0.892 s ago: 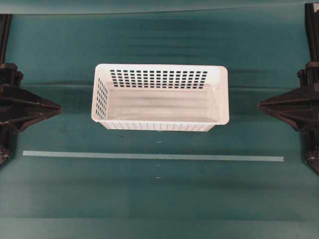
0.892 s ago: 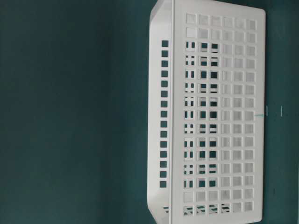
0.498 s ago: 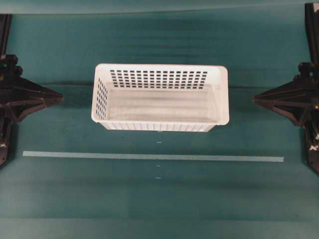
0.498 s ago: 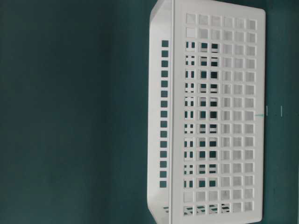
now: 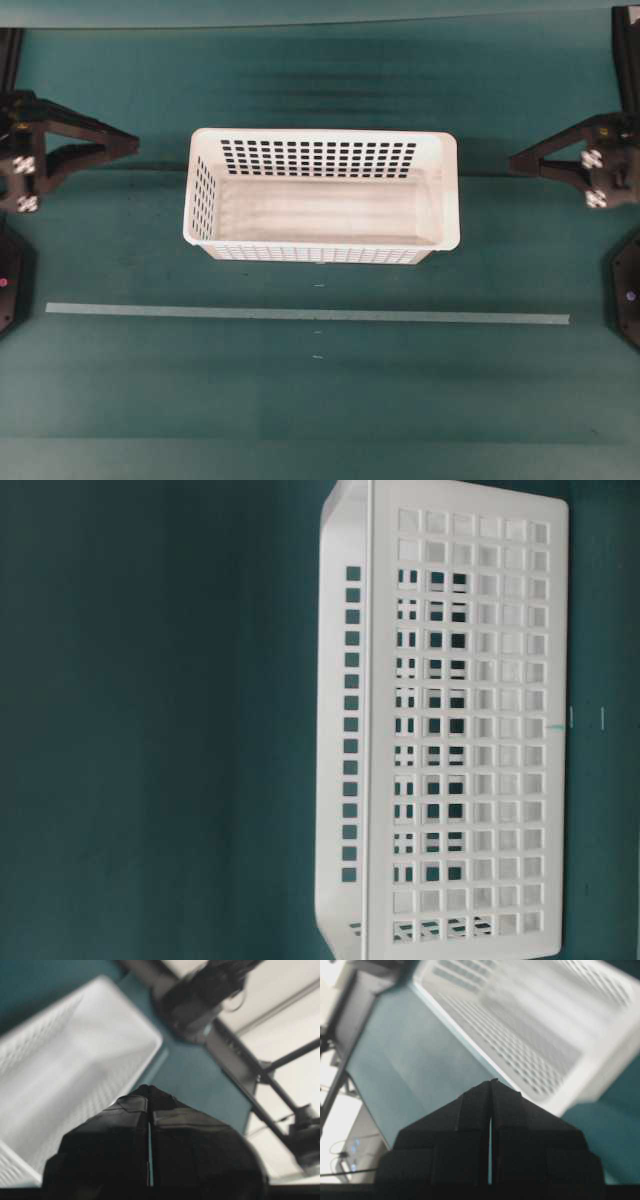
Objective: Lift the white basket with both hands.
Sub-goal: 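Raise both grippers from rest toward the basket's short ends, then move left and right grippers over the basket's left and right rims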
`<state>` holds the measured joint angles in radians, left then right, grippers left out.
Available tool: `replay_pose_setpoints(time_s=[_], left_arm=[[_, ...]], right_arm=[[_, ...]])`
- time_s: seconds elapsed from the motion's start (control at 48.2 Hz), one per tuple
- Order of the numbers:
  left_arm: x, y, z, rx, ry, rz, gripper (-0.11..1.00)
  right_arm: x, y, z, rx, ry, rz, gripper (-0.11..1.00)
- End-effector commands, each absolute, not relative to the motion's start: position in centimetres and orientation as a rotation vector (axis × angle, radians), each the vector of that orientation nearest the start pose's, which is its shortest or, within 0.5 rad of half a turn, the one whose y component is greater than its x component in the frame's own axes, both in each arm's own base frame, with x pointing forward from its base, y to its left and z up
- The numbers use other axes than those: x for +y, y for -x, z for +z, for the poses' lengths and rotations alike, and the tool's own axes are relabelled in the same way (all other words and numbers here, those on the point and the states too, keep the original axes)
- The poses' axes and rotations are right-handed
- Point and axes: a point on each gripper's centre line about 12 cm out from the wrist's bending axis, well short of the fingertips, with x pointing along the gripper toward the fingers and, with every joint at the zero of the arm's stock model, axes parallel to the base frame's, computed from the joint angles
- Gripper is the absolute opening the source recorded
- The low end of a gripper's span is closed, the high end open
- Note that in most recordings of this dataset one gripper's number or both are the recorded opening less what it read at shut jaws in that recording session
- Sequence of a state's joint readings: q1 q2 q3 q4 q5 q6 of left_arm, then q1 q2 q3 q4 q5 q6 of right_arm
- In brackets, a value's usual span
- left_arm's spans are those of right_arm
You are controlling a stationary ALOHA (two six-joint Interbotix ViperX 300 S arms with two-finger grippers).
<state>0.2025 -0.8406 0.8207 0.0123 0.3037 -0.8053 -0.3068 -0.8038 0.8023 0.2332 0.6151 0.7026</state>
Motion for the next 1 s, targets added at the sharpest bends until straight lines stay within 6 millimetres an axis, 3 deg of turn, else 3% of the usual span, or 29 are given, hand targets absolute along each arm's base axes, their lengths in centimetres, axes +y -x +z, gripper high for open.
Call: replay_pose_setpoints(time_s=[0.0,0.145,0.373,0.56,0.685,0.975], left_arm=[[5.0,-23.3,35.3,0.223,0.901,0.348,-0.04],[6.3,-24.1,32.6,0.376,1.083,0.527,-0.04],[6.7,-25.3,29.9,0.573,1.158,0.687,-0.04],[7.4,-26.4,28.7,0.636,1.16,0.742,-0.04],[7.5,-26.8,28.2,0.698,1.156,0.779,-0.03],[7.6,-27.3,28.4,0.741,1.136,0.794,0.0]], right_arm=[[-5.4,-22.2,30.8,0.55,-1.064,-0.473,-0.01],[-5.6,-22.8,27.8,0.744,-1.149,-0.598,-0.01],[-6.6,-23.8,25.5,0.872,-1.211,-0.73,-0.01],[-7.6,-24.9,25.2,0.912,-1.203,-0.805,-0.01],[-8.4,-25.6,25.1,1.038,-1.168,-0.883,-0.01],[-9.4,-27.2,25.1,1.184,-1.107,-0.941,0.01]])
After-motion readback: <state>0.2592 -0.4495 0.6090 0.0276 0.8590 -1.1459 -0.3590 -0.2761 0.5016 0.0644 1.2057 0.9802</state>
